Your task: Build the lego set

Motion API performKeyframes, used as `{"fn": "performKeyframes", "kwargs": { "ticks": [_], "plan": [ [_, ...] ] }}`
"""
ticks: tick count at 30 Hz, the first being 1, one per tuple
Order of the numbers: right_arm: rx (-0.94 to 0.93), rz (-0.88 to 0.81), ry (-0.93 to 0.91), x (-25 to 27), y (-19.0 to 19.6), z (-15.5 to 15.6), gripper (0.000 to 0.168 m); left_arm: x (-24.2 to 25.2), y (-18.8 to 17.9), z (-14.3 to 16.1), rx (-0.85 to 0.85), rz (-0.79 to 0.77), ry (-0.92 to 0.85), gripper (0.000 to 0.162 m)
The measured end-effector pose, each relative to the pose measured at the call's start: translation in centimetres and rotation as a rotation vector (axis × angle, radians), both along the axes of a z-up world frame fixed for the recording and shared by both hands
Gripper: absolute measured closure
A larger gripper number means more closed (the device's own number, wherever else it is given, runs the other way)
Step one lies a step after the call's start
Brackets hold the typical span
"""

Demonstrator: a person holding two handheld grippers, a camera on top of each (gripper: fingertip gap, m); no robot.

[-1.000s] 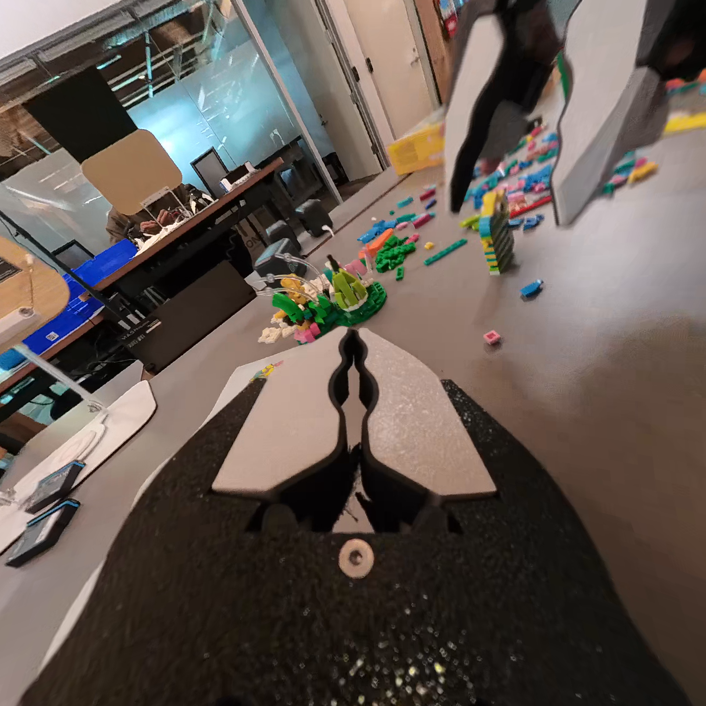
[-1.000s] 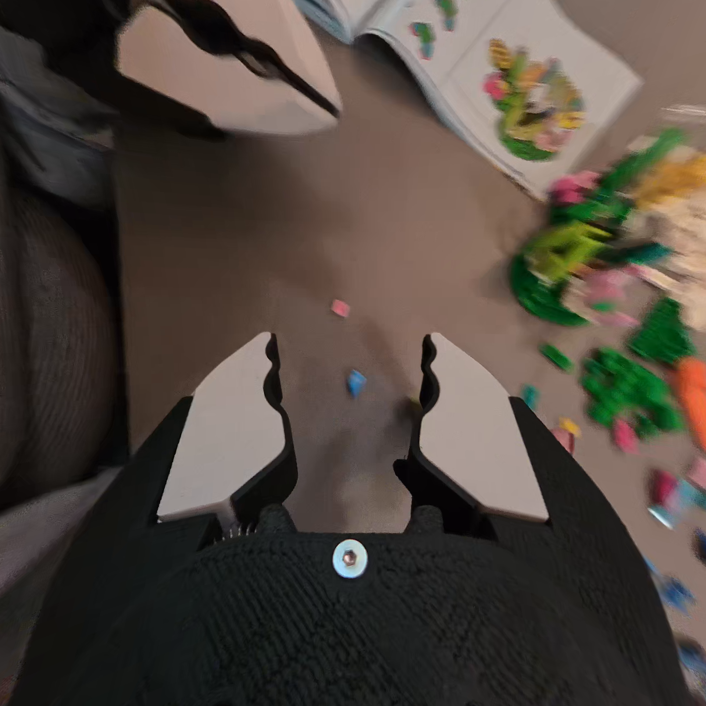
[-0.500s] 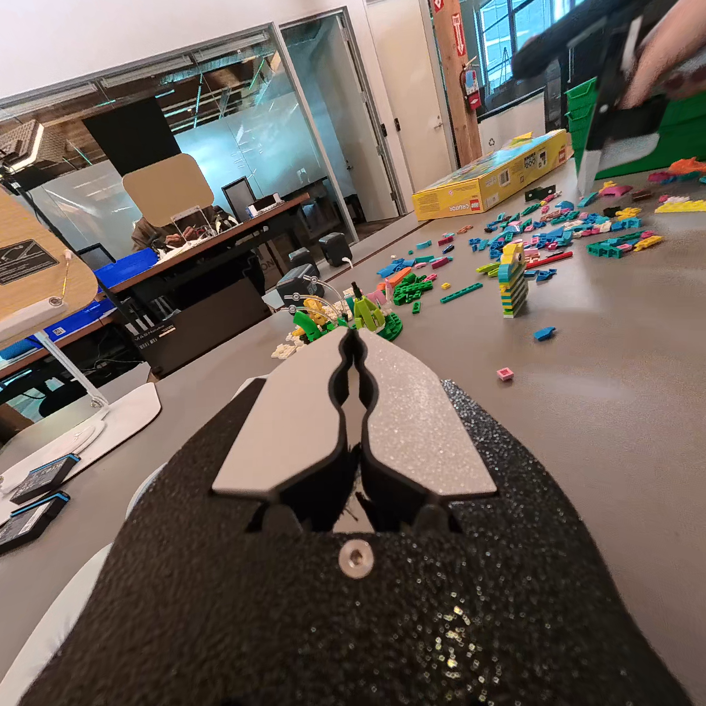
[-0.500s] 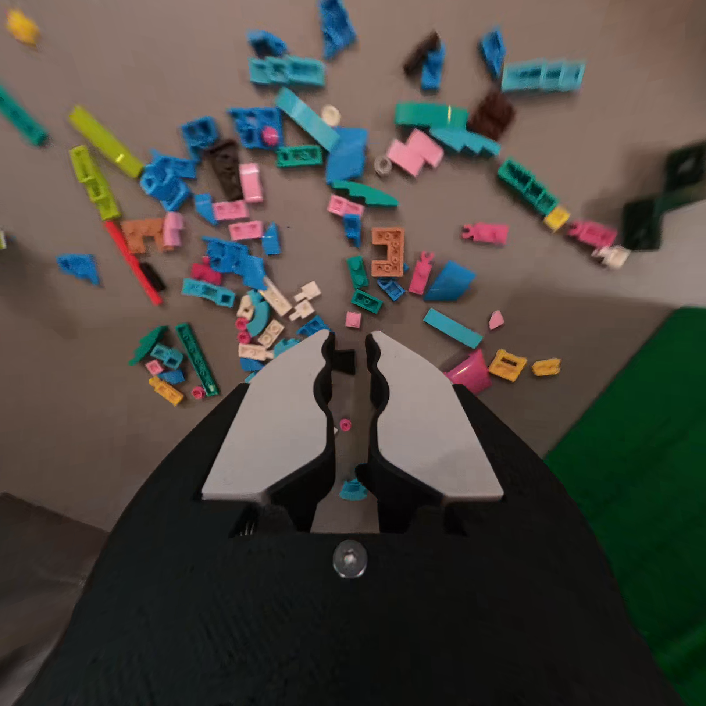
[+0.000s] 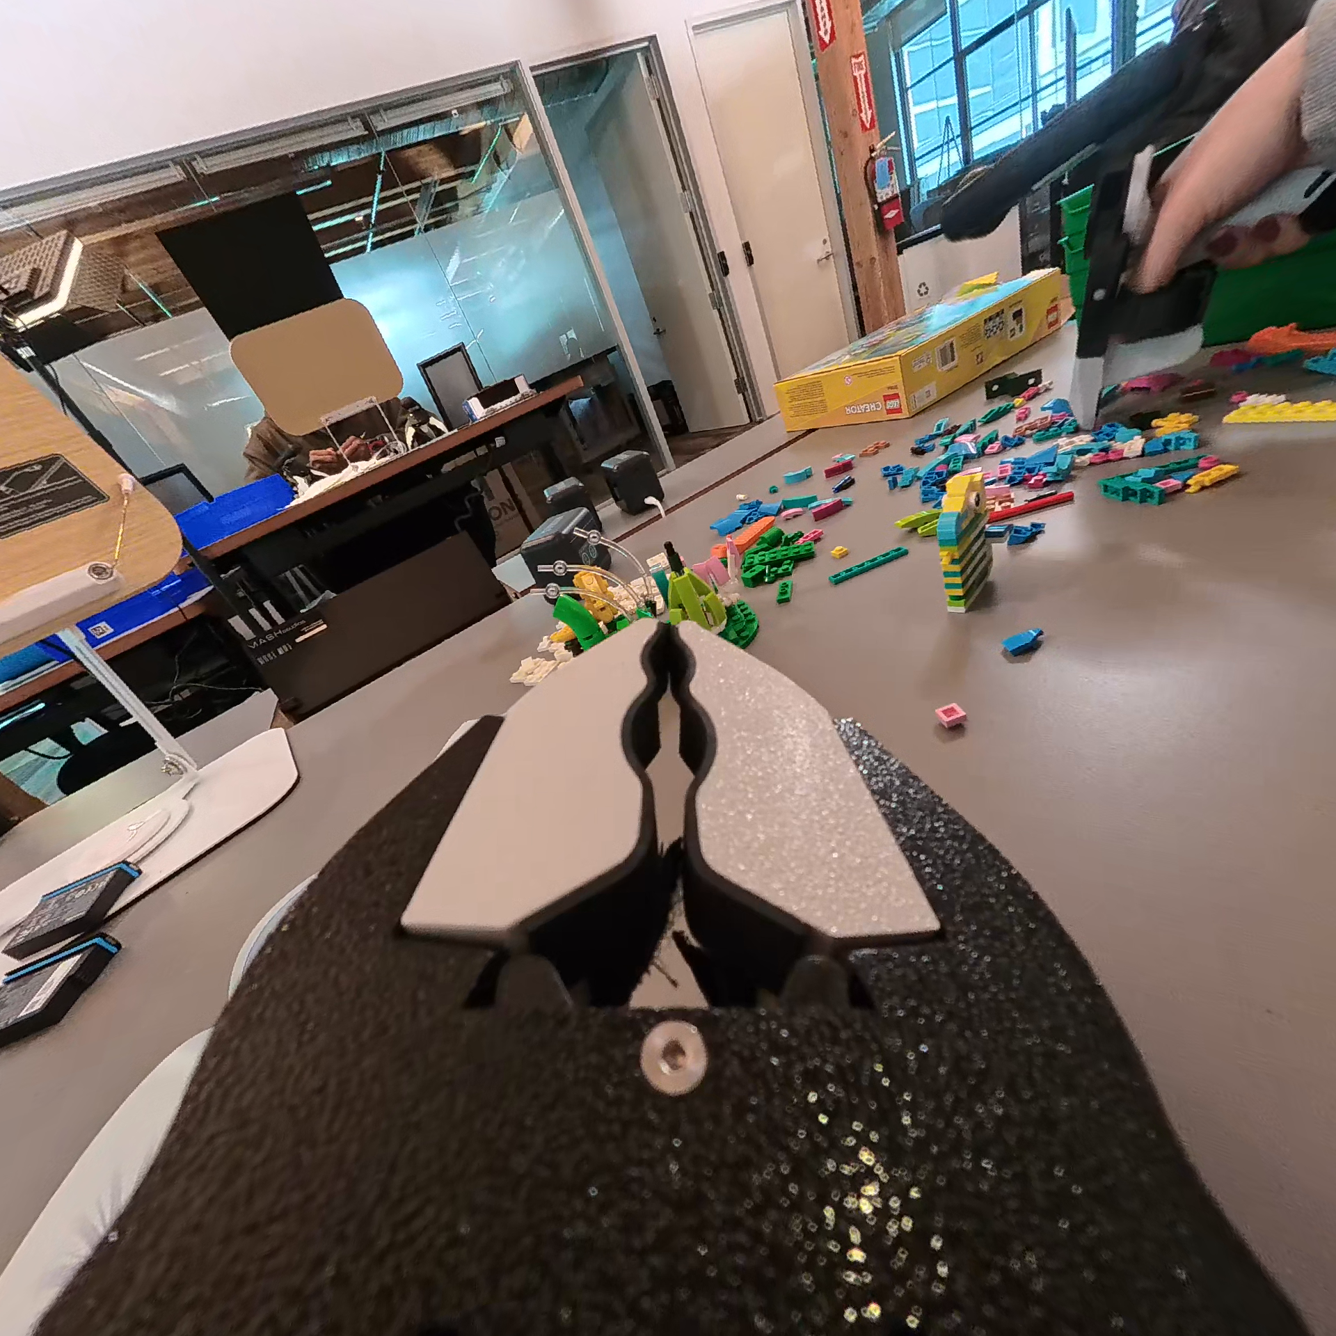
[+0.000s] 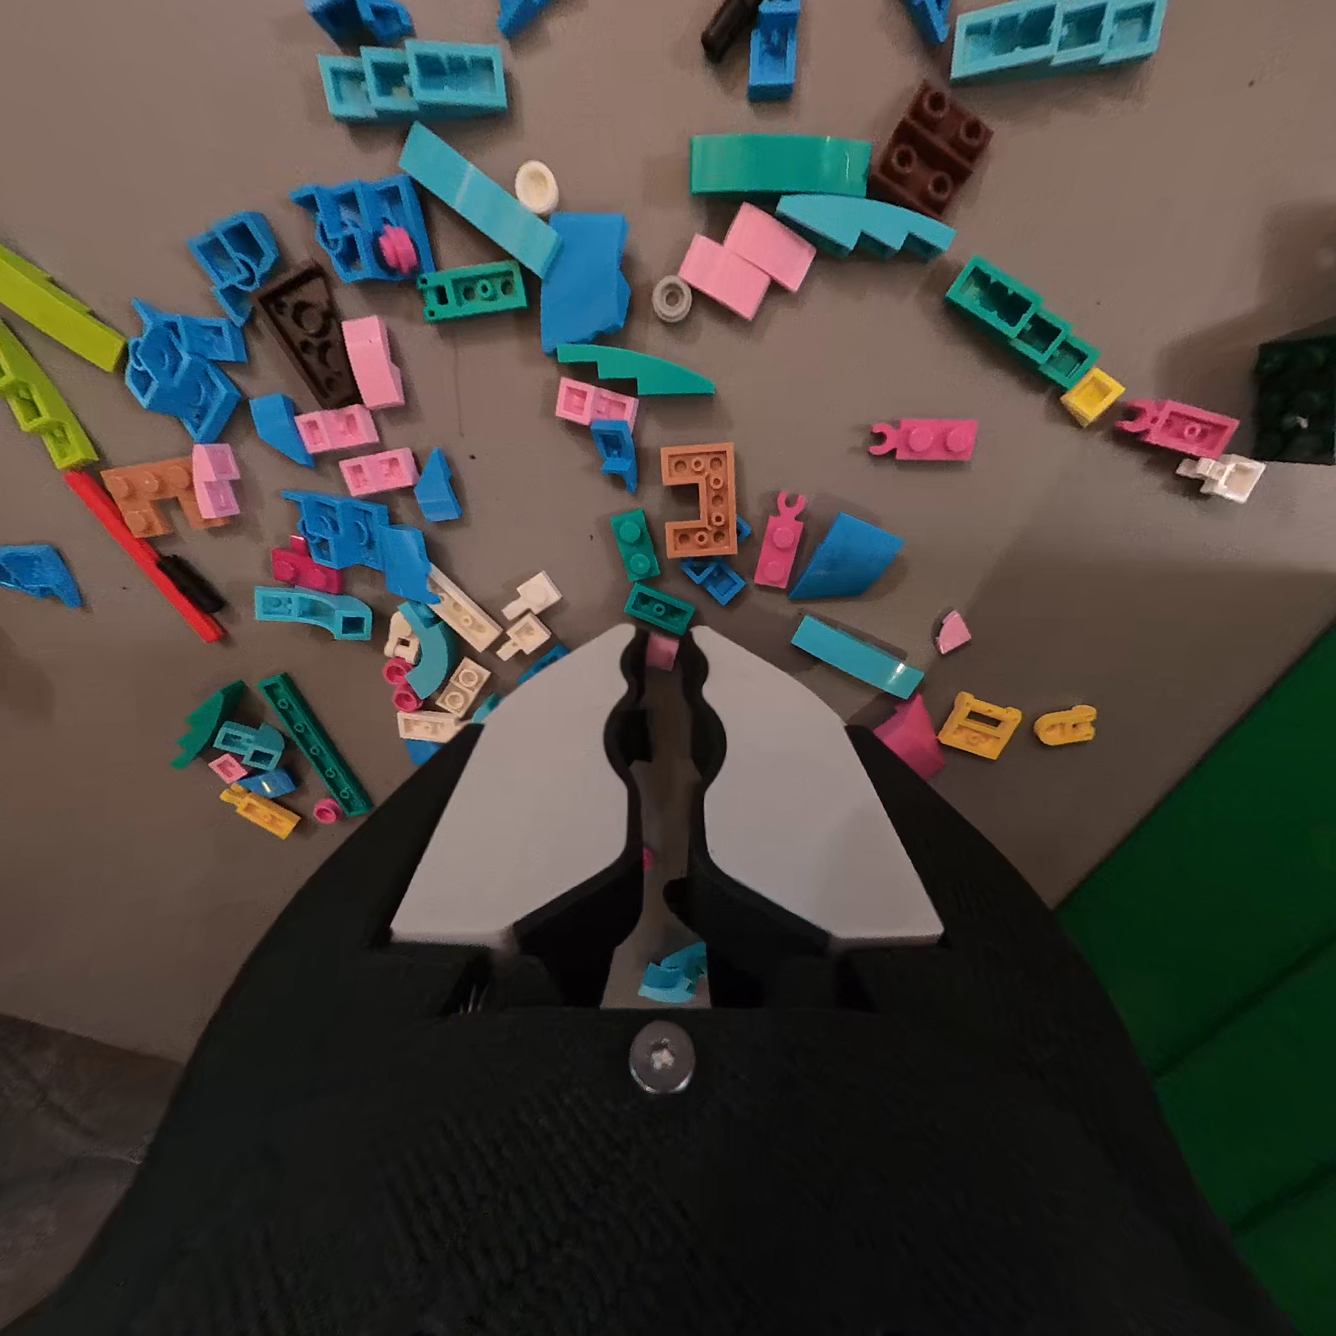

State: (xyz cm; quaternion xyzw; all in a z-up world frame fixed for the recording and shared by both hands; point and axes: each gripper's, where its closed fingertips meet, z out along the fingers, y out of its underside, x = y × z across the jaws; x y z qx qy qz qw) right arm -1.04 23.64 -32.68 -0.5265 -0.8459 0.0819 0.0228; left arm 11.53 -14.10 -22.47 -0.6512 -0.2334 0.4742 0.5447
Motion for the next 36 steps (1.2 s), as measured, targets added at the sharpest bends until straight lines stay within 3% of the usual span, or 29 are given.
{"fn": "performKeyframes", "kwargs": {
  "ticks": [5,8,11,16,18,21,26,36],
  "plan": [
    [0.013,0.035,-0.035,0.3,-0.6,0.3,0.162,-0.1,0.2,-0.1,-0.01,0.001,-0.004,0.162],
    [-0.003,0.091,0.033,-0.1,-2.8,2.0,0.162,-0.2,0.2,-0.2,-0.013,0.002,-0.002,0.162],
    [-0.062,0.272,0.152,0.5,-8.9,5.1,0.162,-0.2,0.3,-0.2,-0.015,0.003,-0.003,0.162],
    [-0.077,0.789,0.373,4.1,-22.3,9.3,0.162,-0.1,0.3,0.0,0.001,0.002,0.015,0.162],
    [-0.119,0.976,0.372,7.1,-27.3,9.2,0.162,-0.2,0.1,0.2,0.021,0.009,0.022,0.162],
    [-0.106,1.207,0.277,11.2,-32.0,6.5,0.162,-0.2,-0.7,0.9,0.082,0.032,0.045,0.162],
    [-0.007,1.332,0.198,12.3,-34.6,2.4,0.162,0.0,-2.0,1.9,0.183,0.062,0.087,0.162],
    [-0.005,1.355,0.098,13.0,-34.2,0.7,0.162,-0.1,-1.6,1.6,0.161,0.05,0.079,0.162]
  ]
}}
